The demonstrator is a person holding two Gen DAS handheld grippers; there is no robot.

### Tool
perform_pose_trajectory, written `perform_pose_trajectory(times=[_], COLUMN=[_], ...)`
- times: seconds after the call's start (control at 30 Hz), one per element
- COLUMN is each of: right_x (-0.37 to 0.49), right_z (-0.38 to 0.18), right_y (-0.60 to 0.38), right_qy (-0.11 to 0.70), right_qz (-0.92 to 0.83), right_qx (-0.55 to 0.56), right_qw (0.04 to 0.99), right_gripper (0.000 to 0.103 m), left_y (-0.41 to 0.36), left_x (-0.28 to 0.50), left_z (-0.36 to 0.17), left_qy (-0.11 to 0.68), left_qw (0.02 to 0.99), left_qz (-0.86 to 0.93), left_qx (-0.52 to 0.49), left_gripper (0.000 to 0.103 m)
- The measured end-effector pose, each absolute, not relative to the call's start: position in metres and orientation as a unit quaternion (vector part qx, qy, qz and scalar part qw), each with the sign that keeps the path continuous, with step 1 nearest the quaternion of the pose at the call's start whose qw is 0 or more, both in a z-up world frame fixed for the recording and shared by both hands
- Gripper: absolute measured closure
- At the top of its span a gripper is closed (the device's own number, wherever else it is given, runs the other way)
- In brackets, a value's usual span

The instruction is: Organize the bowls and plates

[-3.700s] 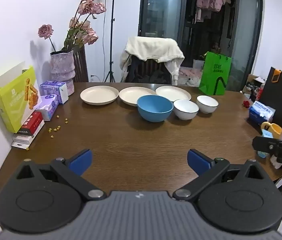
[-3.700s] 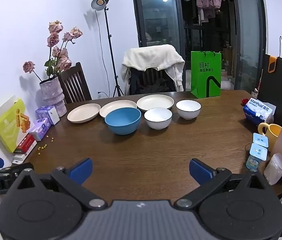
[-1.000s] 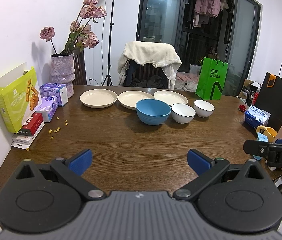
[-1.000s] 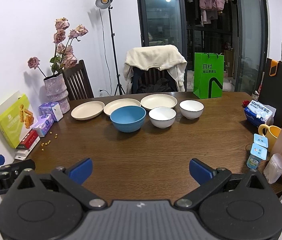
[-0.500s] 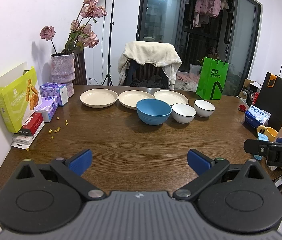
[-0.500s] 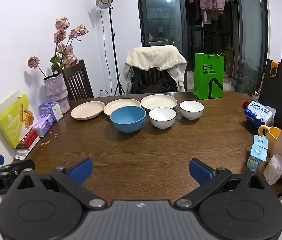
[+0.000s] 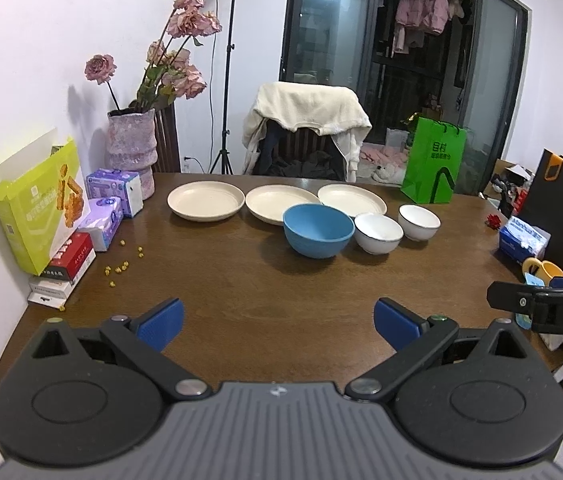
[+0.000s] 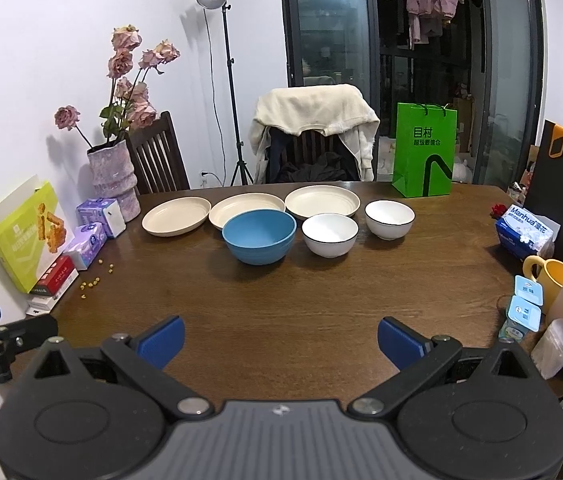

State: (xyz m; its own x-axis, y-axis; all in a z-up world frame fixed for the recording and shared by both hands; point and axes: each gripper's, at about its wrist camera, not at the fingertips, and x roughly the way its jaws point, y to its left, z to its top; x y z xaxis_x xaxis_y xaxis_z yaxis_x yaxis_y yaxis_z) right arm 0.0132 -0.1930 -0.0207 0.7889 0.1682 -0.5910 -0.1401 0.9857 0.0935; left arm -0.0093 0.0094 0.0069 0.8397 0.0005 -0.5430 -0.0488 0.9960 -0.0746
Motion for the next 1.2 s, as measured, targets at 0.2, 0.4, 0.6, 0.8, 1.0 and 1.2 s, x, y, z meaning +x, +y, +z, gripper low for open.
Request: perform_pose_trajectory(times=[0.2, 0.4, 0.6, 0.8, 1.0, 1.2], right_x=[0.037, 0.064, 0.092, 0.115, 0.131, 0.142], right_z=[-0.018, -0.017, -0.017, -0.018, -0.018, -0.018], right_y=[-0.197, -0.205, -0.218, -0.230, -0.235, -0.236], right_qy=[0.314, 0.317, 0.314, 0.313, 0.313, 0.315], right_qz=[0.096, 0.113, 0.128, 0.139, 0.152, 0.163], right_qx=[0.020, 0.018, 0.013, 0.009, 0.004, 0.003], right_qw=[0.944, 0.941, 0.941, 0.939, 0.937, 0.935], right_gripper=[0.000, 0.000, 0.000, 0.000, 0.000, 0.000], left_y=[0.006, -0.004, -0.014, -0.025, -0.029, -0.024], left_x=[0.015, 0.034, 0.054, 0.066, 0.078, 0.088], left_z=[0.015, 0.020, 0.023, 0.025, 0.025, 0.027], left_qy=[0.280, 0.273, 0.266, 0.264, 0.270, 0.272], left_qw=[0.958, 0.959, 0.960, 0.960, 0.957, 0.955], left_qz=[0.025, 0.044, 0.061, 0.074, 0.087, 0.091], left_qx=[-0.053, -0.055, -0.060, -0.063, -0.066, -0.074], left_gripper=[0.000, 0.000, 0.000, 0.000, 0.000, 0.000])
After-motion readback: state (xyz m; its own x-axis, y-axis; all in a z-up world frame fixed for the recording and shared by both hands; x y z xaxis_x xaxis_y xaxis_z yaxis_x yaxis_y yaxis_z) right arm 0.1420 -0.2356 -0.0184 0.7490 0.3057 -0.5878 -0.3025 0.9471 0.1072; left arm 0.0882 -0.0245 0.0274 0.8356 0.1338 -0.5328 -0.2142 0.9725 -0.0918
